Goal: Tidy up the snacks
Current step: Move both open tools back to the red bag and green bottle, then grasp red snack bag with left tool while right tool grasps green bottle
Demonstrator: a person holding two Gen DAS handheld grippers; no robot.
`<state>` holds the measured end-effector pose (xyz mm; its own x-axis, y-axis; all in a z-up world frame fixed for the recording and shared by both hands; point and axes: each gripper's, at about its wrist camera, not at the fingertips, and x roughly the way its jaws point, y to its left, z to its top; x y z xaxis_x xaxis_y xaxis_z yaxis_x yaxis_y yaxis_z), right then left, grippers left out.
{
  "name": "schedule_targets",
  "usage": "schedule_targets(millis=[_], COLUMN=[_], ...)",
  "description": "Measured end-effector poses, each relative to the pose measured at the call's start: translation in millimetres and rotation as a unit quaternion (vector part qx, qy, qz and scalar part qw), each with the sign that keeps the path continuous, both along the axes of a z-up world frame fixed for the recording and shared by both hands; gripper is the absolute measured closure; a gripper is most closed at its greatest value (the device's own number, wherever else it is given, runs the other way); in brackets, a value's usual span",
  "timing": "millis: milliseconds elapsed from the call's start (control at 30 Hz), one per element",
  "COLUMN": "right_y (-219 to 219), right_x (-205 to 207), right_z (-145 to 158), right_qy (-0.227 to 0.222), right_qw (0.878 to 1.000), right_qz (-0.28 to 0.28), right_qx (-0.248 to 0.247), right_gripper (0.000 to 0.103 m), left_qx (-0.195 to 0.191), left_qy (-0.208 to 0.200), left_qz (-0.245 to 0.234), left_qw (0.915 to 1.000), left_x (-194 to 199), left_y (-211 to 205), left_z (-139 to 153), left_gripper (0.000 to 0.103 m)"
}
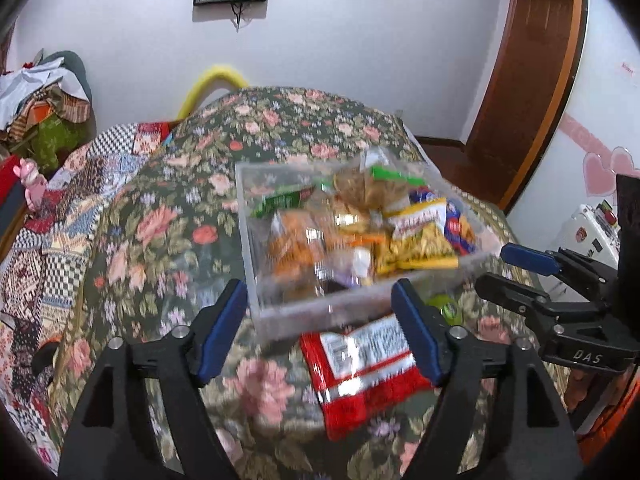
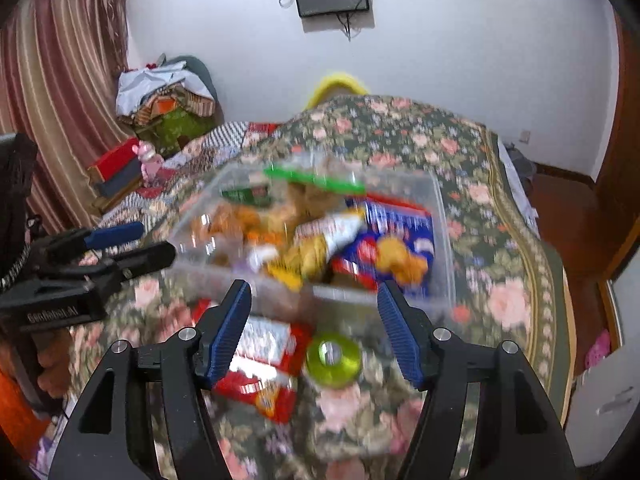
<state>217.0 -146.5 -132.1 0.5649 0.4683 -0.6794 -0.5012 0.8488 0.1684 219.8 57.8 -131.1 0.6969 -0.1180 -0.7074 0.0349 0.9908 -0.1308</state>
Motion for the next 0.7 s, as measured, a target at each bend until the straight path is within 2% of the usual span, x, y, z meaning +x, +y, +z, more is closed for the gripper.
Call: schedule_targets(millis=[133,367,600,700], right_y=[-4.4,2.8,14.4,12.5], right_x=[-2.7,11.5,17.9,15.8], right_z=[-22.8,-54.0,-69.0,-69.7], right_qy=[0.026,0.068,0.075,0.07], right_qw=[1.0,0.997,0.996,0.997], right_qz=[-0.003,-0.002,-0.001,0.001], right_qx=[-0.012,-0.021,-0.041,-0.044], right_gripper=[0.041,0.041,0.058,0.06], left_qx=[-0.001,-0.005,-0.024,-0.039], left_qy=[0.022,0.076,0.102,0.105], left_qz=[-0.003,-0.012,-0.03,-0.039], left_qw=[0.9998,0.997,0.994,0.9929], left_x=[-7.1,-6.6,1.1,4.8], left_y=[-1.5,-6.1,-17.8,-23.1], left_z=[-17.9,-59.5,-81.3,-85.3], left_gripper=[0.021,0.02,0.02,0.02])
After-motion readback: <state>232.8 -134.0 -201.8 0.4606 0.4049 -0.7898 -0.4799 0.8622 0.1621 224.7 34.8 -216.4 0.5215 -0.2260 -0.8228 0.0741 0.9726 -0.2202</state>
